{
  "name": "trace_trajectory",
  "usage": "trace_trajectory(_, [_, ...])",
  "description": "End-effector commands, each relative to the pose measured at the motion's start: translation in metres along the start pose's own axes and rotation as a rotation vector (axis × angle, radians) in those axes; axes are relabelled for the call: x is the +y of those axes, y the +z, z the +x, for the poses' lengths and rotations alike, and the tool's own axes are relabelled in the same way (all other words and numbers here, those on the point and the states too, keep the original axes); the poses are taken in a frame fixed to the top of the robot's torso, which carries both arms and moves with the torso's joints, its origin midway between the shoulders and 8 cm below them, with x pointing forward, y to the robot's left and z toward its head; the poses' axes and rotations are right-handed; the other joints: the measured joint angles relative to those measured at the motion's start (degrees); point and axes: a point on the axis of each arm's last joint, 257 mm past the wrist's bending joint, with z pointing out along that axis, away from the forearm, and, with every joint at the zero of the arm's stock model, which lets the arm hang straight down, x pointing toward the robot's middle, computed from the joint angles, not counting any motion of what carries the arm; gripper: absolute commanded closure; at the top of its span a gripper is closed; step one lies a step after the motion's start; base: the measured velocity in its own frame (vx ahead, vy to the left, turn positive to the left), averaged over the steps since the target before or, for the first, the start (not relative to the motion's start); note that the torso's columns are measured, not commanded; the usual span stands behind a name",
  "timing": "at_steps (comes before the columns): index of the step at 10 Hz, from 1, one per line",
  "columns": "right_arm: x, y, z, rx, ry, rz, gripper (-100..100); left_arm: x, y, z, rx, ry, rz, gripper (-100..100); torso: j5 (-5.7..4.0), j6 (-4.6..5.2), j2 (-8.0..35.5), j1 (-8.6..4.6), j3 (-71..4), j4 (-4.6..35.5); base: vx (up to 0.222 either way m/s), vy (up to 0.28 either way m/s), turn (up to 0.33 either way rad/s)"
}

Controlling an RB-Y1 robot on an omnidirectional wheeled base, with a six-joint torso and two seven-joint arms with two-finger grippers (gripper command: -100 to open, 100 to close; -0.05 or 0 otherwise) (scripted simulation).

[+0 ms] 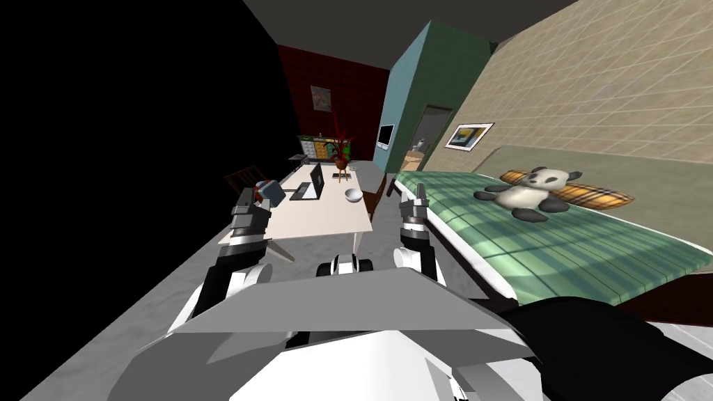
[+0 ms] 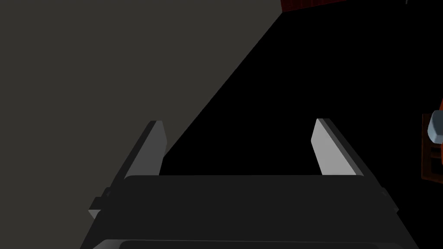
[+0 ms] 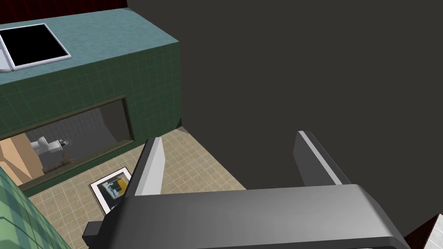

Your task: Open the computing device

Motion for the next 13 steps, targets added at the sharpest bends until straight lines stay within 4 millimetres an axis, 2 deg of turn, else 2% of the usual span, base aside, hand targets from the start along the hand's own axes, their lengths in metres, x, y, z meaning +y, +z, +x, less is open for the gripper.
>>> trace_trajectory(1, [0.0,0.0,0.0,0.0,0.0,0.0,0,0.044,-0.005,-0.026,0.0,0.082,-0.099,-100,0.0,-0.01,0.0,-0.02,0.0,0.0,-0.079,-0.06,-0.296])
trace_trajectory(2, [0.0,0.0,0.0,0.0,0.0,0.0,0,0.058,-0.008,-0.04,-0.007,0.117,-0.135,-100,-0.02,-0.04,0.0,-0.04,0.0,0.0,-0.089,-0.066,-0.302])
trace_trajectory(3, [0.0,0.0,0.0,0.0,0.0,0.0,0,0.06,-0.009,-0.04,-0.007,0.117,-0.139,-100,-0.02,-0.03,0.0,-0.05,0.0,0.0,-0.073,-0.047,-0.092])
trace_trajectory(5, [0.0,0.0,0.0,0.0,0.0,0.0,0,0.09,-0.016,-0.073,-0.03,0.186,-0.217,-100,0.02,-0.02,-0.1,0.07,0.0,0.0,-0.076,-0.046,-0.27])
trace_trajectory(6, [0.0,0.0,0.0,0.0,0.0,0.0,0,0.094,-0.018,-0.074,-0.03,0.186,-0.225,-100,0.02,-0.01,0.0,0.04,0.0,0.0,-0.066,-0.038,-0.132])
trace_trajectory(8, [0.0,0.0,0.0,0.0,0.0,0.0,0,0.12,-0.028,-0.11,-0.06,0.248,-0.304,-100,-0.02,-0.02,-0.1,-0.07,-0.1,0.0,-0.067,-0.073,-0.314])
trace_trajectory(9, [0.0,0.0,0.0,0.0,0.0,0.0,0,0.125,-0.031,-0.114,-0.066,0.253,-0.315,-100,-0.03,0.02,0.0,-0.11,0.0,0.0,-0.057,-0.051,-0.138])
trace_trajectory(10, [0.0,0.0,0.0,0.0,0.0,0.0,0,0.138,-0.039,-0.137,-0.087,0.285,-0.361,-100,0.0,-0.11,0.0,0.06,0.0,0.0,-0.053,-0.053,-0.202])
trace_trajectory(11, [0.0,0.0,0.0,0.0,0.0,0.0,0,0.138,-0.039,-0.137,-0.087,0.285,-0.361,-100,0.02,-0.02,0.0,0.05,0.0,0.0,-0.04,-0.041,-0.118])
trace_trajectory(13, [0.0,0.0,0.0,0.0,0.0,0.0,0,0.161,-0.055,-0.179,-0.129,0.34,-0.445,-100,0.01,-0.01,-0.1,0.03,-0.1,0.0,-0.034,-0.06,-0.317])
